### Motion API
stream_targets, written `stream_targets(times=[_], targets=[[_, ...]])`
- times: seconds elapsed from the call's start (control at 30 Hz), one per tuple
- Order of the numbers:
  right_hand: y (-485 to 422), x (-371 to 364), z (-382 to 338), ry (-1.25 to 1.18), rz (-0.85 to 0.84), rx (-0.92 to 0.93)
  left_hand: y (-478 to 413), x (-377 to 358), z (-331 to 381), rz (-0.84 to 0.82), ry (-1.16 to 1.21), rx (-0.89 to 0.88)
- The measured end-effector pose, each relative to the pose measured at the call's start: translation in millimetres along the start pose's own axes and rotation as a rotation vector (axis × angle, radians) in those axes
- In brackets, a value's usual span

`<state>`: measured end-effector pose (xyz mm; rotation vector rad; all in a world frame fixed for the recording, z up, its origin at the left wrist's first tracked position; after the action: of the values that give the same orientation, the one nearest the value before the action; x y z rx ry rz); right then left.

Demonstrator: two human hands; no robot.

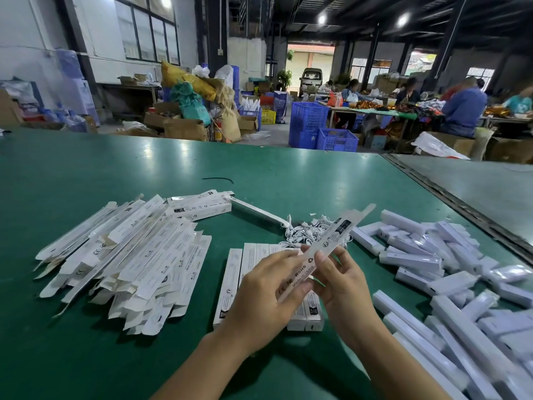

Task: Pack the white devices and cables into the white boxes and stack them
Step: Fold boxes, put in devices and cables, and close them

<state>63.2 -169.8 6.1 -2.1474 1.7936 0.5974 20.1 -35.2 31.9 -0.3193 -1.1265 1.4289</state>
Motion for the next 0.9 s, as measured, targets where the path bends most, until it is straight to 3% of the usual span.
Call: stream_targets(times=[0.13, 0.3, 0.43, 0.57, 0.7, 0.8, 0.9], targets=[[-1, 5, 1, 0.057, 0.045, -0.025, 9, -9, -17, -0.048, 0.236, 0.341], [1, 3, 1, 0.090, 0.003, -0.042, 18, -23, -24, -0.149, 0.560, 0.627], [1, 5, 5, 0.082, 0.024, -0.087, 21, -29, -17, -0.160, 0.754, 0.708], [3, 5, 2, 0.147, 0.036, -0.062, 21, -31, -14, -0.131, 0.779, 0.711], [4, -2, -1, 0.174, -0.009, 0.040, 15, -24, -17, 0.057, 0.839, 0.725], [10, -7, -11, 0.399, -0.029, 0.250, 9, -19, -20, 0.186, 1.060, 0.735], [22, -19, -13, 0.736, -0.104, 0.436, 6, -12, -25, 0.259, 1.054, 0.681]])
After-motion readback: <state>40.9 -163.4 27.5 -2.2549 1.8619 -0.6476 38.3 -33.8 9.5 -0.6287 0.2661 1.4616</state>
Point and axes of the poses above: each hand's wrist, its own y-axis away from the middle knuckle, its own x-axis out of the back of the hand, z = x × y, the point moved 7 cm from there along -y, towards the middle knuckle, and after that the axes turned 11 degrees about -x, right-handed, at the moved point
